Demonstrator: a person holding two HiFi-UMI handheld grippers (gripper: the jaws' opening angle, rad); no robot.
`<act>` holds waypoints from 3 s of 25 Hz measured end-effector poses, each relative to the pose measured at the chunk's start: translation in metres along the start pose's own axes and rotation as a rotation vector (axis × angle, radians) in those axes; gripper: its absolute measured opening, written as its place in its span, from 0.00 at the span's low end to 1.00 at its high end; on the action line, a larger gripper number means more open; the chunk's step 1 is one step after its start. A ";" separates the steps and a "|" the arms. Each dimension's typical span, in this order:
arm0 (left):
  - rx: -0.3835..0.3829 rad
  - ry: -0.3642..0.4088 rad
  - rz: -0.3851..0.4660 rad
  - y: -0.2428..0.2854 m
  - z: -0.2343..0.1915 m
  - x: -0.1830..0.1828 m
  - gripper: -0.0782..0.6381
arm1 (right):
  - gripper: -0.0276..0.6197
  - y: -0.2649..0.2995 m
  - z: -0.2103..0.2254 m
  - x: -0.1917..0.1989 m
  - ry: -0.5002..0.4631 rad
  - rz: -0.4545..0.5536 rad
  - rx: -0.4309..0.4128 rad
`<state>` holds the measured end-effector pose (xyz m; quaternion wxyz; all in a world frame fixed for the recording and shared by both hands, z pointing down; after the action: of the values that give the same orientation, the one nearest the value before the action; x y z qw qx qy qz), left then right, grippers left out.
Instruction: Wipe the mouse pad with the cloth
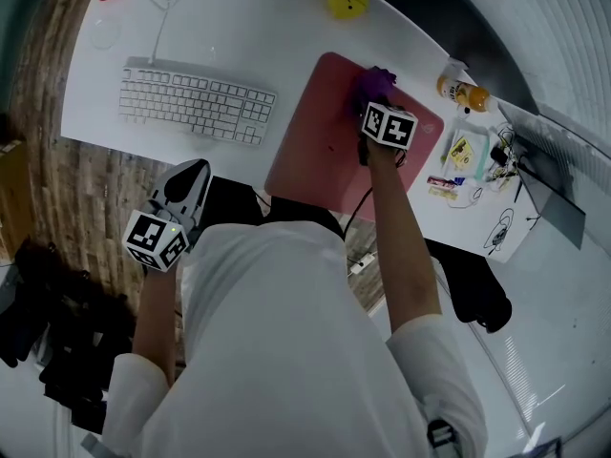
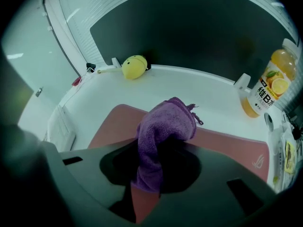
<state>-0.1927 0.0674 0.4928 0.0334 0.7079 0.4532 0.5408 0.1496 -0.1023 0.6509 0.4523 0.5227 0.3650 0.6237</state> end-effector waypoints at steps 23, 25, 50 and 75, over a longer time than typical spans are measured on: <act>-0.017 0.023 0.035 -0.051 -0.041 0.005 0.14 | 0.22 0.012 -0.143 0.023 -0.119 -0.100 -0.224; -0.003 0.046 0.044 -0.049 -0.041 -0.001 0.14 | 0.22 0.001 -0.150 0.029 -0.108 -0.089 -0.253; 0.158 0.259 0.078 -0.003 0.161 -0.015 0.14 | 0.22 -0.243 -0.022 0.159 0.102 0.277 -0.393; 0.178 0.189 0.278 -0.140 0.288 0.007 0.14 | 0.22 -0.438 0.070 0.299 0.161 0.641 -0.332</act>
<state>-0.0481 0.2816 0.3036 -0.1469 0.7098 0.3982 0.5621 0.2852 0.3212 0.3541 0.2822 0.4791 0.1108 0.8237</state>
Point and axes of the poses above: the fingertips, and each gripper's own axes: y forward along the fingers, z to its right, x out of its underside, the point moved 1 cm from there along -y, backward along the fingers, and after that the axes turned 11 degrees about y, right-handed, at the moved point
